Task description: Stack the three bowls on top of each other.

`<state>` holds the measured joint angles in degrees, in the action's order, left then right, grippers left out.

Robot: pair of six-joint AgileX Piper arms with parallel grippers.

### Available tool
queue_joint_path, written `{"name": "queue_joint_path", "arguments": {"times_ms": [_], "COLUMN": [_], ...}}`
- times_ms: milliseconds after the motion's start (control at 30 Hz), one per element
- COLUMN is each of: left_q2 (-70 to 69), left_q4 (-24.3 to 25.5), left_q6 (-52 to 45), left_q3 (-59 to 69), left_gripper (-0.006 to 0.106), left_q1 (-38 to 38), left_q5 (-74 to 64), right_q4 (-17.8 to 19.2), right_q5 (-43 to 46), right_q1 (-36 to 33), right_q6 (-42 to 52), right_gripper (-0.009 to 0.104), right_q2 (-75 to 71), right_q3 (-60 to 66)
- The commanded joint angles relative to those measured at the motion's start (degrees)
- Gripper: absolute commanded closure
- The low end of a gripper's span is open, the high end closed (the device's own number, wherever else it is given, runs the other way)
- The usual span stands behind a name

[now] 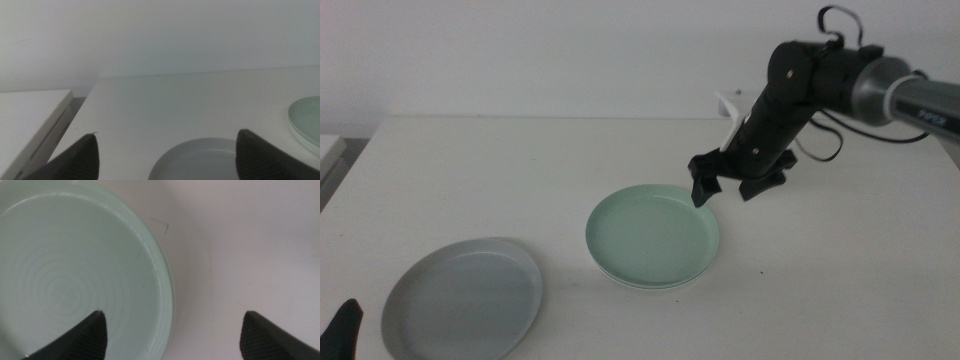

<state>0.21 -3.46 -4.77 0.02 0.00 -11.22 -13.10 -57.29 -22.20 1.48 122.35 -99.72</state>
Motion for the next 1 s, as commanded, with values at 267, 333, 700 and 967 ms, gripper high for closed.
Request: {"name": "queue_joint_path", "arguments": {"times_ms": [267, 333, 700, 967], "left_q2": [-0.2, -0.2, -0.2, -0.2], "left_q4": [0.0, 0.0, 0.0, 0.0], "left_q6": [0.1, 0.1, 0.1, 0.1], "left_q3": [0.0, 0.0, 0.0, 0.0], "left_gripper": [0.007, 0.007, 0.007, 0.007], "left_q1": [-0.1, -0.1, -0.1, -0.1], "left_q5": [0.8, 0.8, 0.8, 0.8], "right_q4": [-1.0, -2.4, -15.2, -18.9], "right_q5": [-3.9, -0.4, 8.4, 2.9], "right_q1": [5.7, 5.7, 5.6, 5.6], "right_q6": [8.0, 10.3, 19.1, 24.1], "right_gripper": [0.002, 0.002, 0.002, 0.002], "right_q2": [-26.0, -34.9, -70.9, -71.8], "right_q3": [3.9, 11.2, 34.6, 34.6]}}
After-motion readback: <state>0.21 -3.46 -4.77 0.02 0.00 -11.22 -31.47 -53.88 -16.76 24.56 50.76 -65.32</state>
